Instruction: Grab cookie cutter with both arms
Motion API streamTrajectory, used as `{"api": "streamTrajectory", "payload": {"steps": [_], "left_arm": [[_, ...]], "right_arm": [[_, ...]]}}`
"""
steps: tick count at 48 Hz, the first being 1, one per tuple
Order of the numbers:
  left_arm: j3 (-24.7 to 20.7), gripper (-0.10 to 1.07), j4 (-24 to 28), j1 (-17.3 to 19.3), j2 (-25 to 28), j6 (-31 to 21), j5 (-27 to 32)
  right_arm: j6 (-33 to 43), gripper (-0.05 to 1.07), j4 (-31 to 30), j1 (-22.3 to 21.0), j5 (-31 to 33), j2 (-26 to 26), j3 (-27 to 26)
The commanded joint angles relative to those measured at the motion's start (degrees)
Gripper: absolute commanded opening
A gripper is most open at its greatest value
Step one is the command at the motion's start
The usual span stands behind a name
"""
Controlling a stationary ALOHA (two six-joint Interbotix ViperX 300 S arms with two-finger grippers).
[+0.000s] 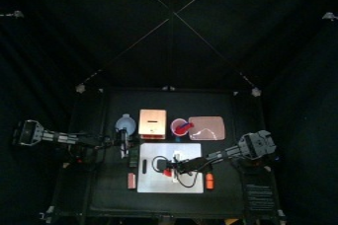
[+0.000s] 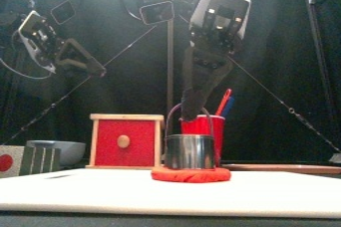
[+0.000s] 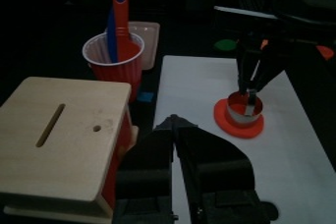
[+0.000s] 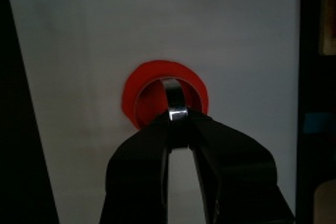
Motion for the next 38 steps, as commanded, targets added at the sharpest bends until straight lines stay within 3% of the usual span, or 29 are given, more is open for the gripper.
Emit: {"api": "streamTrajectory", "payload": {"steps": [1, 5, 15, 25, 31, 38], "left_arm": [[-0.9, 0.42, 0.0, 0.0, 0.0, 0.0, -0.5], [-0.9, 0.42, 0.0, -0.1, 0.0, 0.1, -0.5], [-1.1, 0.44, 0.1, -0.5, 0.0, 0.0, -1.4], [-1.1, 0.65, -0.7, -2.2, 0.3, -0.2, -5.9], [-1.5, 0.79, -3.6, -5.7, 2.5, -0.1, -10.0], [-3.0, 0.85, -6.7, -9.5, 8.7, 0.0, -15.8]], "right_arm": [[0.0, 0.54, -0.1, -0.3, 0.1, -0.7, -1.0], [0.1, 0.57, -0.1, -0.3, 0.0, -0.7, -1.0], [0.3, 0.76, -0.3, -0.2, -1.1, -2.5, -0.7], [0.5, 0.81, -4.5, 0.4, -2.4, -6.9, 1.6], [0.9, 0.81, -5.8, 0.8, -9.1, -11.1, 6.9], [0.8, 0.81, -5.0, 0.6, -19.0, -15.4, 12.7]]}}
